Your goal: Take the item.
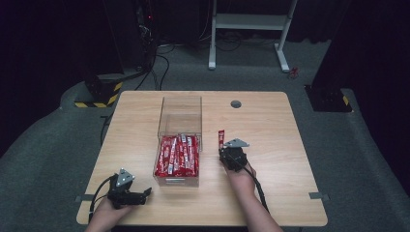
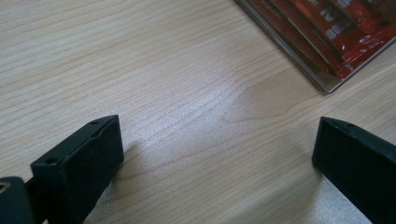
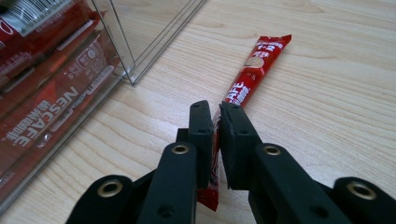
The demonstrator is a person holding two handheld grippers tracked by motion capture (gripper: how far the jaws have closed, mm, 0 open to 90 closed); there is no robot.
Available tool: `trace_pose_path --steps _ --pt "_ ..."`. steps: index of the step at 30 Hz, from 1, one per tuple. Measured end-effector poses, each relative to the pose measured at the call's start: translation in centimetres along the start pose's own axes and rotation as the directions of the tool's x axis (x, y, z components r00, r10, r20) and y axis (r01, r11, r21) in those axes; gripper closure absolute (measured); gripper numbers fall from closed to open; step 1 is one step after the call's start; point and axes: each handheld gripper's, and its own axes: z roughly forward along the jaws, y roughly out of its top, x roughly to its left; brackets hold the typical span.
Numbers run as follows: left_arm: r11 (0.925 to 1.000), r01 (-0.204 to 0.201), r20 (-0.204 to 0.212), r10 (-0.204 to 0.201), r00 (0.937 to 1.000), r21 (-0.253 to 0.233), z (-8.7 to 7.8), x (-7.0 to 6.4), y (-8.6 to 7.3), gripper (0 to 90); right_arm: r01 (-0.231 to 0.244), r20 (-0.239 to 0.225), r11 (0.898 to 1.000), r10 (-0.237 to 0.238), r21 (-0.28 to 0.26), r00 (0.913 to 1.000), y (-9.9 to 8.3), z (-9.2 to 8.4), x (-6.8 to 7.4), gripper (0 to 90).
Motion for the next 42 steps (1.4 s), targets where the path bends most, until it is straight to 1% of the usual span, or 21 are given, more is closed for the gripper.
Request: trace_pose_path --steps 7,9,12,15,19,20,21,24,27,29,31,33,34,36,37,42 --pt "1.0000 0.000 0.000 0.000 1.0000 0.000 0.0 0.0 0.0 2.4 0.004 -0.003 1.000 -0.004 -0.017 1.0000 0.2 -0.3 0.1 77.7" --pt "1.0000 0.000 0.000 0.000 1.0000 0.000 0.0 0.0 0.0 2.4 0.005 -0.010 1.000 -0.005 -0.022 0.9999 0.3 -0.5 0.1 74.4" --pt "1.0000 -0.001 0.000 0.001 1.0000 0.000 0.0 0.0 0.0 2.4 0.012 -0.010 1.000 -0.012 -0.027 0.9999 0.4 -0.6 0.1 73.2" --pt "1.0000 0.003 0.002 -0.003 1.0000 0.000 0.0 0.0 0.0 2.4 0.014 -0.013 0.999 -0.014 -0.032 0.9998 0.5 -0.8 0.2 68.0" --pt "1.0000 -0.001 0.000 0.001 1.0000 0.000 0.0 0.0 0.0 2.4 0.017 -0.018 0.999 -0.018 -0.045 0.9997 0.6 -1.0 0.2 60.2" --pt "1.0000 -0.001 0.000 0.001 1.0000 0.000 0.0 0.0 0.0 2.4 0.017 -0.018 0.999 -0.018 -0.045 0.9997 0.6 -1.0 0.2 60.2" --pt "1.0000 -0.001 0.000 0.001 1.0000 0.000 0.0 0.0 0.0 2.4 0.019 -0.020 0.998 -0.020 -0.052 0.9996 0.6 -1.1 0.2 56.3" --pt "1.0000 -0.001 0.000 0.001 1.0000 0.000 0.0 0.0 0.0 2.4 0.010 -0.027 0.998 -0.012 -0.063 0.9996 0.7 -1.3 0.2 49.8" --pt "1.0000 0.000 0.000 0.000 1.0000 0.000 0.0 0.0 0.0 2.4 0.023 -0.021 0.997 -0.024 -0.072 0.9995 0.8 -1.4 0.2 44.8" --pt "1.0000 -0.004 -0.002 0.004 1.0000 0.000 0.0 0.0 0.0 2.4 0.021 -0.022 0.997 -0.022 -0.072 0.9995 0.8 -1.5 0.2 43.3" --pt "1.0000 0.002 0.002 -0.002 1.0000 0.000 0.0 0.0 0.0 2.4 0.009 -0.033 0.997 -0.012 -0.077 0.9994 0.8 -1.7 0.1 39.2" --pt "1.0000 -0.002 0.000 0.002 1.0000 0.001 0.0 0.0 0.0 2.4 0.006 -0.040 0.997 -0.009 -0.080 0.9991 0.9 -1.8 0.1 38.1" --pt "1.0000 0.000 0.001 0.000 1.0000 0.001 0.0 0.0 0.0 2.4 0.001 -0.043 0.997 -0.005 -0.081 0.9991 0.9 -1.9 0.0 34.9" --pt "1.0000 -0.001 0.001 0.001 1.0000 0.000 0.0 0.0 0.0 2.4 -0.001 -0.040 0.997 -0.002 -0.080 0.9992 0.9 -2.0 0.1 33.4" --pt "1.0000 0.000 0.002 0.000 1.0000 0.000 0.0 0.0 0.0 2.4 0.008 -0.031 0.996 -0.010 -0.084 0.9995 0.9 -2.3 0.0 32.3" --pt "1.0000 -0.002 0.000 0.002 1.0000 -0.001 0.1 0.0 0.0 2.4 0.011 -0.021 0.996 -0.013 -0.083 0.9997 0.7 -2.9 -0.4 31.5"
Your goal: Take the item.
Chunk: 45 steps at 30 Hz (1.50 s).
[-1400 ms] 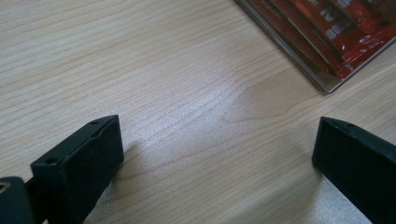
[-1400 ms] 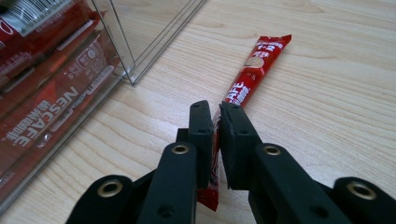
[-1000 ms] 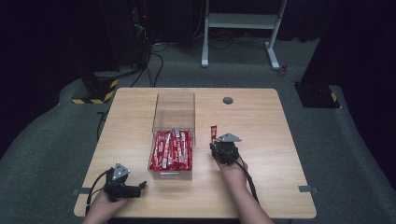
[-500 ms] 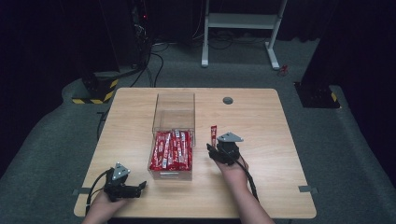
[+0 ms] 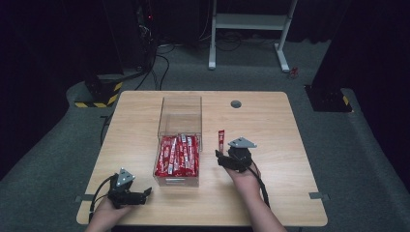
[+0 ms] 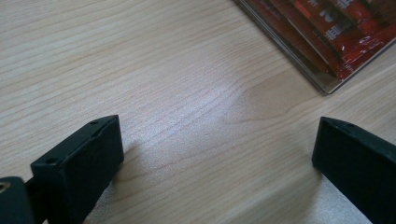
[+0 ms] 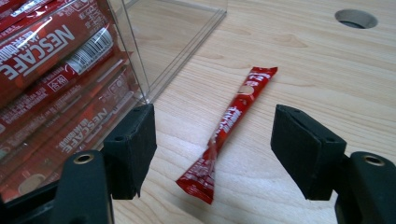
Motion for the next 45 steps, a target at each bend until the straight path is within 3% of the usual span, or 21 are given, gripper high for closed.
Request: trace_pose_path --steps 23,38,45 --pt "1.0000 -0.001 -0.001 0.001 1.0000 0.001 0.0 0.0 0.1 2.4 -0.039 0.040 0.999 0.039 -0.009 0.9984 -1.7 -4.1 -3.1 31.8" --pt "1.0000 0.002 0.001 -0.002 1.0000 0.002 0.0 0.0 0.1 2.4 -0.067 0.105 0.998 0.067 0.002 0.9923 -4.6 -7.1 -6.2 31.5" --pt "1.0000 0.003 0.001 -0.003 1.0000 0.002 0.0 0.0 0.1 2.4 -0.047 0.138 0.998 0.042 0.031 0.9895 -6.6 -7.4 -7.4 28.2"
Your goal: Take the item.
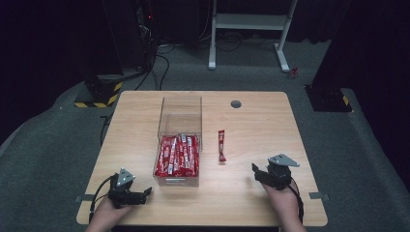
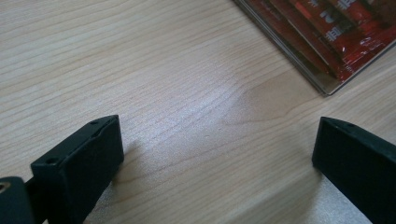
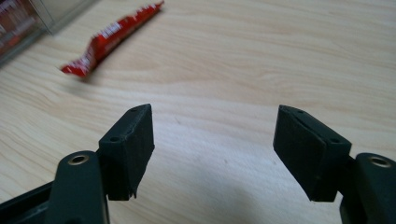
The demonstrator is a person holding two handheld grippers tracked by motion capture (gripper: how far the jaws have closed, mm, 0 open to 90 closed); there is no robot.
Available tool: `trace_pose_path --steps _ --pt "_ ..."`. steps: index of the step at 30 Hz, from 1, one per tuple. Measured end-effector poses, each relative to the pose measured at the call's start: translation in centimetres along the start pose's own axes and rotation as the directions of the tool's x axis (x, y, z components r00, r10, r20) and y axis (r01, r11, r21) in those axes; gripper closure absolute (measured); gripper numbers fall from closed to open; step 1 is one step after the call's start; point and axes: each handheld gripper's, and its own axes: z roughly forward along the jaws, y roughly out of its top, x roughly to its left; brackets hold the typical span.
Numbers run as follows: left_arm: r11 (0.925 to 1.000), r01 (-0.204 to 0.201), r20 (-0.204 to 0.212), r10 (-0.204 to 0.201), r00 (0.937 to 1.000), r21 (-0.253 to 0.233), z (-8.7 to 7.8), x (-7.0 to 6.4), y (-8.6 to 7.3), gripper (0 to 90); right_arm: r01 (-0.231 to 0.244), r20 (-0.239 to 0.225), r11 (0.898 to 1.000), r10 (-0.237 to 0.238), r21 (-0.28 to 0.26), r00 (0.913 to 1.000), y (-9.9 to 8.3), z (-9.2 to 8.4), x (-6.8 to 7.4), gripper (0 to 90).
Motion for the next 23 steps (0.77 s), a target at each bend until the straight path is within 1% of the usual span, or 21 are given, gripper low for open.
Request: trace_pose_path --steps 1,3,5,6,7,8,9,10,11,12,15,16,21,23 --pt "1.0000 0.002 0.001 -0.002 1.0000 0.000 0.0 0.0 0.0 2.4 -0.006 0.006 1.000 0.006 0.010 1.0000 -0.3 0.0 -0.1 27.6" --pt "1.0000 0.003 0.001 -0.003 1.0000 0.000 0.0 0.0 0.0 2.4 0.010 0.018 1.000 -0.010 0.021 0.9998 -0.9 0.2 -0.3 26.3" --pt "1.0000 0.002 0.001 -0.002 1.0000 0.000 0.0 0.0 0.0 2.4 0.008 0.024 0.999 -0.008 0.031 0.9997 -1.1 0.2 -0.4 25.7" --pt "1.0000 0.002 0.001 -0.002 1.0000 0.000 0.0 0.0 0.0 2.4 0.007 0.029 0.998 -0.008 0.061 0.9996 -1.6 0.5 -0.5 22.9" --pt "1.0000 0.002 0.001 -0.002 1.0000 0.000 0.0 0.0 0.0 2.4 0.007 0.029 0.998 -0.008 0.061 0.9996 -1.6 0.5 -0.5 22.9" --pt "1.0000 0.002 0.001 -0.002 1.0000 0.000 0.0 0.0 0.0 2.4 0.009 0.029 0.997 -0.012 0.075 0.9995 -1.7 0.6 -0.6 21.7" --pt "1.0000 0.001 0.000 -0.001 1.0000 0.000 0.0 0.0 0.0 2.4 0.010 0.043 0.995 -0.015 0.099 0.9990 -2.1 0.9 -0.6 20.2" --pt "1.0000 0.001 0.000 -0.001 1.0000 0.000 0.0 0.0 0.0 2.4 0.010 0.043 0.995 -0.015 0.099 0.9990 -2.1 0.9 -0.6 20.2" --pt "1.0000 0.002 0.000 -0.002 1.0000 -0.001 0.0 0.0 0.0 2.4 0.017 0.045 0.994 -0.022 0.109 0.9987 -2.2 1.1 -0.7 17.2" --pt "1.0000 0.002 0.000 -0.002 1.0000 -0.001 0.0 0.0 0.0 2.4 0.017 0.045 0.994 -0.022 0.109 0.9987 -2.2 1.1 -0.7 17.2" --pt "1.0000 0.004 0.001 -0.004 1.0000 -0.001 0.0 0.0 0.0 2.4 -0.008 0.045 0.993 0.002 0.121 0.9990 -2.2 1.3 -0.9 13.9" --pt "1.0000 0.003 0.001 -0.003 1.0000 -0.001 0.0 0.0 0.0 2.4 -0.026 0.039 0.991 0.021 0.130 0.9990 -2.2 1.4 -1.2 12.1" --pt "1.0000 0.003 0.001 -0.003 1.0000 -0.001 0.0 0.0 0.0 2.4 -0.042 0.050 0.990 0.036 0.132 0.9981 -2.1 1.4 -1.1 11.9" --pt "1.0000 0.003 0.001 -0.003 1.0000 -0.001 0.0 0.0 0.0 2.4 -0.042 0.051 0.990 0.036 0.133 0.9981 -2.1 1.4 -1.1 11.9"
